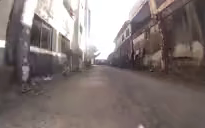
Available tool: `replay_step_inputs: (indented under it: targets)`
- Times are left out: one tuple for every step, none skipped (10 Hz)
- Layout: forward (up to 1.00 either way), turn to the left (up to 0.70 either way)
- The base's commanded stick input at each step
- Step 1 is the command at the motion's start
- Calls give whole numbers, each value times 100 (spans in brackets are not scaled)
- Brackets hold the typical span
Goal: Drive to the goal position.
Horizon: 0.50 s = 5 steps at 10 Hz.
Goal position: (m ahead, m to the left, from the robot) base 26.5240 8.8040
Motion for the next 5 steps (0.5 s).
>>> replay_step_inputs:
  targets:
    - [100, 0]
    - [100, 0]
    - [100, 0]
    - [100, 0]
    - [100, 0]
